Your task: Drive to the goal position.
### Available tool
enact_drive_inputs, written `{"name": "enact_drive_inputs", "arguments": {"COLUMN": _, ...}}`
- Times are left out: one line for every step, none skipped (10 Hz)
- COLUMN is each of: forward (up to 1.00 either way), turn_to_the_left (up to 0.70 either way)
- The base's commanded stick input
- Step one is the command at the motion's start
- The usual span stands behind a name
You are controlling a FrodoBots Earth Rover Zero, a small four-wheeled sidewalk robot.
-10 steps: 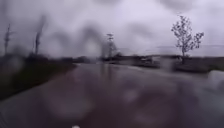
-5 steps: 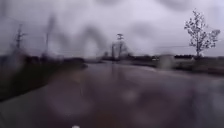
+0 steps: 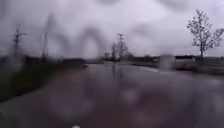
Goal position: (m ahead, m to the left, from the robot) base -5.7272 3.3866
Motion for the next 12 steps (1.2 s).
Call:
{"name": "enact_drive_inputs", "arguments": {"forward": 0.7, "turn_to_the_left": 0.0}}
{"name": "enact_drive_inputs", "arguments": {"forward": 0.7, "turn_to_the_left": 0.0}}
{"name": "enact_drive_inputs", "arguments": {"forward": 0.7, "turn_to_the_left": 0.0}}
{"name": "enact_drive_inputs", "arguments": {"forward": 0.7, "turn_to_the_left": 0.0}}
{"name": "enact_drive_inputs", "arguments": {"forward": 0.7, "turn_to_the_left": 0.0}}
{"name": "enact_drive_inputs", "arguments": {"forward": 0.7, "turn_to_the_left": 0.0}}
{"name": "enact_drive_inputs", "arguments": {"forward": 0.7, "turn_to_the_left": 0.0}}
{"name": "enact_drive_inputs", "arguments": {"forward": 0.7, "turn_to_the_left": 0.0}}
{"name": "enact_drive_inputs", "arguments": {"forward": 0.7, "turn_to_the_left": 0.0}}
{"name": "enact_drive_inputs", "arguments": {"forward": 0.7, "turn_to_the_left": 0.0}}
{"name": "enact_drive_inputs", "arguments": {"forward": 0.7, "turn_to_the_left": 0.0}}
{"name": "enact_drive_inputs", "arguments": {"forward": 0.7, "turn_to_the_left": 0.0}}
